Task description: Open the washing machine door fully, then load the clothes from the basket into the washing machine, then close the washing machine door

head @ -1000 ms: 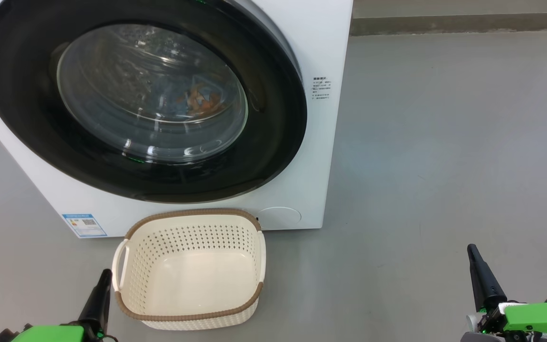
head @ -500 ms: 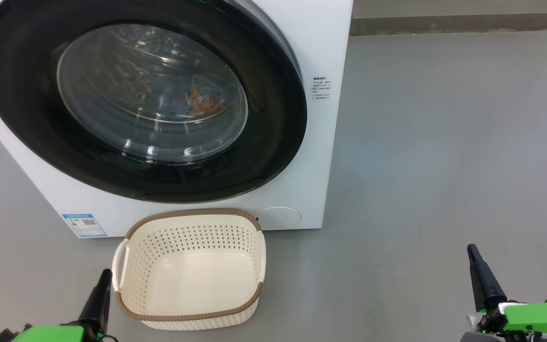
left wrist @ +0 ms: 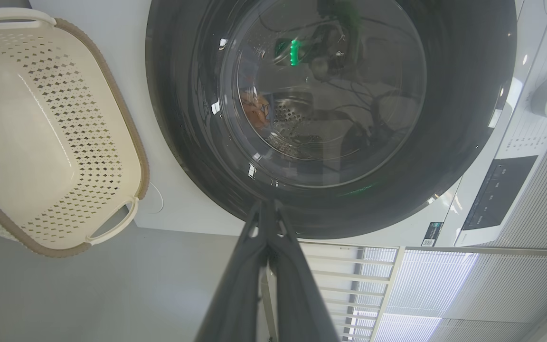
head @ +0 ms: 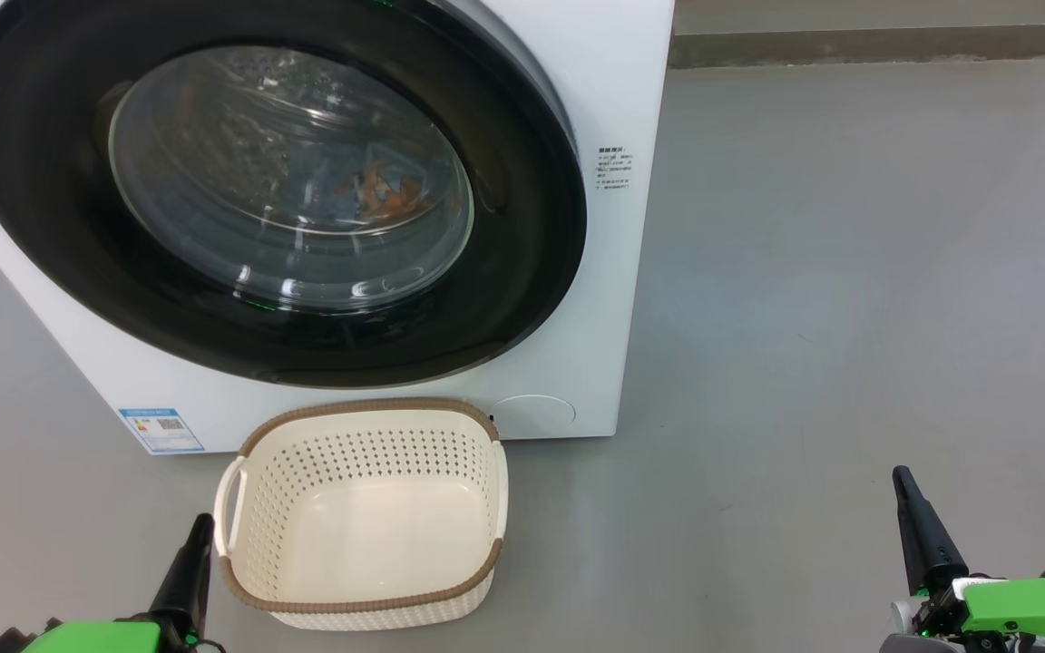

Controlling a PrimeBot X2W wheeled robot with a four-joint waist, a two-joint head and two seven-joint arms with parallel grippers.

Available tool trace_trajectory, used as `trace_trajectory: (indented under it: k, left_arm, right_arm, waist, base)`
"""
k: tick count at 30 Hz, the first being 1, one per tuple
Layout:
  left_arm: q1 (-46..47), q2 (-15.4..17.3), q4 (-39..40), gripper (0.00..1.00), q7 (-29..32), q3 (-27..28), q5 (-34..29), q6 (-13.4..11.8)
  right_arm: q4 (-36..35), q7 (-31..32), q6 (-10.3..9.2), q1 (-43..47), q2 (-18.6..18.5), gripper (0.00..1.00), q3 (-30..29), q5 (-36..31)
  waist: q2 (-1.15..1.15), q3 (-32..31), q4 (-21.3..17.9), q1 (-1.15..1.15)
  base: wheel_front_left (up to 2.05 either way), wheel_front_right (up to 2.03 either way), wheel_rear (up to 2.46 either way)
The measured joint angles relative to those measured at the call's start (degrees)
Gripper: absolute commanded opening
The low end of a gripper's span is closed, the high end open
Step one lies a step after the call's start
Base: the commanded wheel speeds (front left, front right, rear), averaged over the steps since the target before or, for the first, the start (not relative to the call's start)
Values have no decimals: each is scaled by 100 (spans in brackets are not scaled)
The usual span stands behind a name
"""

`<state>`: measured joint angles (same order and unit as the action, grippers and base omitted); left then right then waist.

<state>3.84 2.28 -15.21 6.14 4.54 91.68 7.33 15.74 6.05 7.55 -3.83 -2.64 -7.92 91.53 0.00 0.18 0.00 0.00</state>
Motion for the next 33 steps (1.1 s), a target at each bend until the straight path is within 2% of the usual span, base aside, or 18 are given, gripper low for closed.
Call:
trace_trajectory:
  k: [33]
  left_arm:
    - [0, 0, 0, 0, 0, 0, 0, 0]
  right_arm:
    - [0, 0, 0, 0, 1, 0, 0, 0]
  waist:
    - [0, 0, 0, 0]
  base:
    - [0, 0, 0]
